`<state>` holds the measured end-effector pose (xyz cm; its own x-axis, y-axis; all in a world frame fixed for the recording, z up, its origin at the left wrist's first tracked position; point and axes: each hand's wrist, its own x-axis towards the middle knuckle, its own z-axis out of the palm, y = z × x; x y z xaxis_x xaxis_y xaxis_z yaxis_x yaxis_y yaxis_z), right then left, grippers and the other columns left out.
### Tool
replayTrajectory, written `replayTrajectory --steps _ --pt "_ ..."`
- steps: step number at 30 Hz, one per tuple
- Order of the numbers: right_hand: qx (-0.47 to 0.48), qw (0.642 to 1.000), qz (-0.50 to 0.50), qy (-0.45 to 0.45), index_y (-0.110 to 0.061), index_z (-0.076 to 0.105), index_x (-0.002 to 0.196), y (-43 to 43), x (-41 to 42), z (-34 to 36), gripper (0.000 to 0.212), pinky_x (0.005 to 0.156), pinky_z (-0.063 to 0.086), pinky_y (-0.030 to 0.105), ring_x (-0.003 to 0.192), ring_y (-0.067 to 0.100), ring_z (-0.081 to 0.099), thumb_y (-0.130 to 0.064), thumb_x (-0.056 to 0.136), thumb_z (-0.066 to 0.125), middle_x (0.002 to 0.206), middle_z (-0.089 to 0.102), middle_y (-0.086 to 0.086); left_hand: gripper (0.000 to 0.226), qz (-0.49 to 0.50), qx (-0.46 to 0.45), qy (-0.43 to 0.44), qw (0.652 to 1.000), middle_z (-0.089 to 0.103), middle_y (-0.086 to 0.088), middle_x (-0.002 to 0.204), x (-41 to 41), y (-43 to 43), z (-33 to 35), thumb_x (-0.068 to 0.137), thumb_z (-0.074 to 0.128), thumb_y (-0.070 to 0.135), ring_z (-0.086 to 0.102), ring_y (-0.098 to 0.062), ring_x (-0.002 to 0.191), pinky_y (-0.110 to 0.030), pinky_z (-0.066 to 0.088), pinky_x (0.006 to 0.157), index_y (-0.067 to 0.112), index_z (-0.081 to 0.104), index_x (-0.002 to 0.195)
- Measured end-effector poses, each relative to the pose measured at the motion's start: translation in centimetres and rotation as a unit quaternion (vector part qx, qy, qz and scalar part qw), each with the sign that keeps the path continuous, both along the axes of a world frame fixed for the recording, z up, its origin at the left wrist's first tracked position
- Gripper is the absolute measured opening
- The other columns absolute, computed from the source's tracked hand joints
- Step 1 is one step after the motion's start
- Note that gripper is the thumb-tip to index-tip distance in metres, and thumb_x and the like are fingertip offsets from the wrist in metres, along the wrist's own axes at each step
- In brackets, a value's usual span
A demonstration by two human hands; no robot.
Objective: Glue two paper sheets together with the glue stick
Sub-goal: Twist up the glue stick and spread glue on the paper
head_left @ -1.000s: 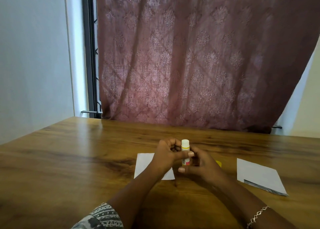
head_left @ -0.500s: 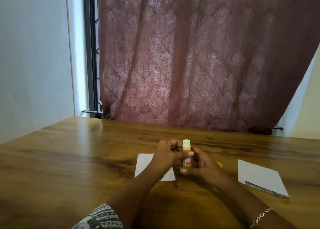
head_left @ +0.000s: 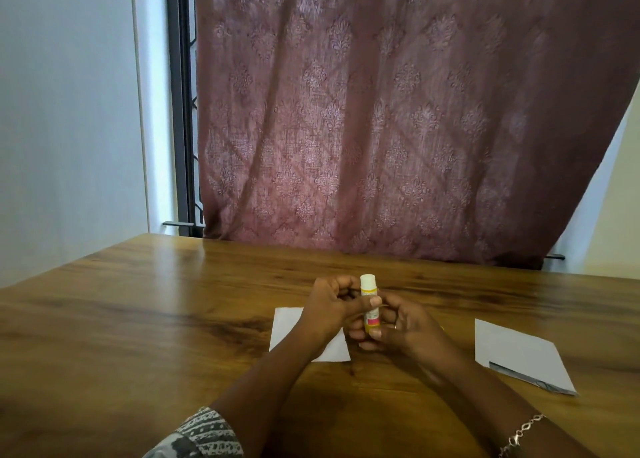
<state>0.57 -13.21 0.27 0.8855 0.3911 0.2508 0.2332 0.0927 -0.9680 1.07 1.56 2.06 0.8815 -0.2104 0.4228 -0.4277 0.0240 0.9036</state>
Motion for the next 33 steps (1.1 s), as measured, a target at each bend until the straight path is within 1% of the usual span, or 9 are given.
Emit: replayTrajectory --steps 3,5,9,13,15,19,25,30,33 --pt "-0.088 0.992 -0.05 -0.073 -0.027 0.057 0.107 0.35 -0.06 -0.19 0.049 0.065 0.053 0.025 0.081 0.01 0.065 -0.01 0.064 0.073 0.089 0.068 -0.006 0.007 0.008 -0.009 0.012 1.0 0.059 -0.003 0.068 0.12 0.0 0.05 0.076 0.068 0.001 0.056 0.004 0.048 -0.006 0.04 0.047 0.003 0.064 0.082" --pt "-0.123 0.985 -0.075 -0.095 -0.031 0.057 0.105 0.46 -0.02 -0.25 0.048 0.06 0.051 0.024 0.073 0.007 0.061 -0.008 0.067 0.076 0.083 0.064 -0.007 0.006 0.012 -0.006 0.015 1.0 0.058 -0.003 0.066 0.2 -0.05 0.07 0.075 0.069 0.002 0.056 0.004 0.047 -0.006 0.041 0.047 0.002 0.064 0.079" --pt "-0.071 0.991 -0.075 -0.088 -0.023 0.062 0.101 0.46 -0.04 -0.11 0.046 0.06 0.05 0.032 0.067 0.022 0.053 -0.006 0.06 0.074 0.072 0.053 0.006 0.014 0.004 -0.003 0.007 1.0 0.06 0.0 0.066 0.12 -0.1 0.11 0.078 0.065 0.0 0.056 0.005 0.047 -0.004 0.039 0.046 -0.005 0.064 0.091" --pt "0.004 1.0 -0.019 -0.023 -0.016 0.06 0.107 -0.34 -0.09 0.28 0.046 0.067 0.058 0.031 0.074 0.024 0.069 0.011 0.07 0.067 0.08 0.066 0.009 0.019 -0.011 -0.009 0.005 1.0 0.065 0.011 0.062 0.06 0.02 0.14 0.08 0.061 -0.003 0.059 0.006 0.05 -0.002 0.038 0.046 -0.008 0.064 0.099" --pt "0.002 1.0 -0.01 -0.005 -0.018 0.056 0.111 -0.26 -0.15 0.24 0.046 0.069 0.059 0.03 0.078 0.021 0.071 0.013 0.077 0.058 0.085 0.071 0.007 0.019 -0.004 -0.009 0.007 1.0 0.064 0.011 0.059 -0.04 -0.02 0.11 0.079 0.062 -0.005 0.058 0.006 0.048 -0.003 0.038 0.045 -0.009 0.064 0.097" --pt "-0.06 0.996 -0.047 -0.042 -0.021 0.056 0.111 0.44 -0.04 -0.07 0.051 0.073 0.056 0.027 0.083 0.012 0.067 0.006 0.07 0.071 0.092 0.069 -0.001 0.009 0.018 -0.008 0.008 1.0 0.057 -0.002 0.064 -0.05 -0.11 0.14 0.076 0.067 -0.003 0.055 0.004 0.045 -0.004 0.039 0.045 -0.003 0.062 0.084" --pt "-0.052 0.994 -0.069 -0.065 -0.023 0.06 0.1 0.34 0.17 -0.19 0.045 0.063 0.054 0.028 0.069 0.019 0.056 0.005 0.067 0.072 0.073 0.052 0.008 0.019 0.007 -0.008 0.015 1.0 0.059 0.0 0.065 0.15 -0.22 -0.01 0.078 0.064 -0.002 0.055 0.005 0.044 -0.003 0.037 0.044 -0.009 0.063 0.095" --pt "0.017 1.0 -0.009 0.003 -0.014 0.057 0.113 -0.15 0.13 -0.16 0.047 0.074 0.058 0.032 0.083 0.025 0.068 0.004 0.07 0.066 0.09 0.065 0.013 0.018 0.003 -0.003 0.013 1.0 0.062 0.0 0.07 0.2 -0.07 -0.07 0.079 0.063 -0.002 0.059 0.005 0.049 -0.004 0.041 0.047 -0.006 0.064 0.097" --pt "-0.037 0.998 -0.037 -0.035 -0.022 0.057 0.11 0.19 0.09 -0.19 0.051 0.083 0.054 0.036 0.091 0.021 0.067 -0.005 0.064 0.072 0.097 0.069 0.004 0.015 0.013 -0.006 0.019 1.0 0.064 -0.005 0.077 0.39 -0.09 -0.24 0.076 0.069 0.003 0.063 -0.002 0.063 -0.01 0.048 0.055 0.003 0.066 0.09"
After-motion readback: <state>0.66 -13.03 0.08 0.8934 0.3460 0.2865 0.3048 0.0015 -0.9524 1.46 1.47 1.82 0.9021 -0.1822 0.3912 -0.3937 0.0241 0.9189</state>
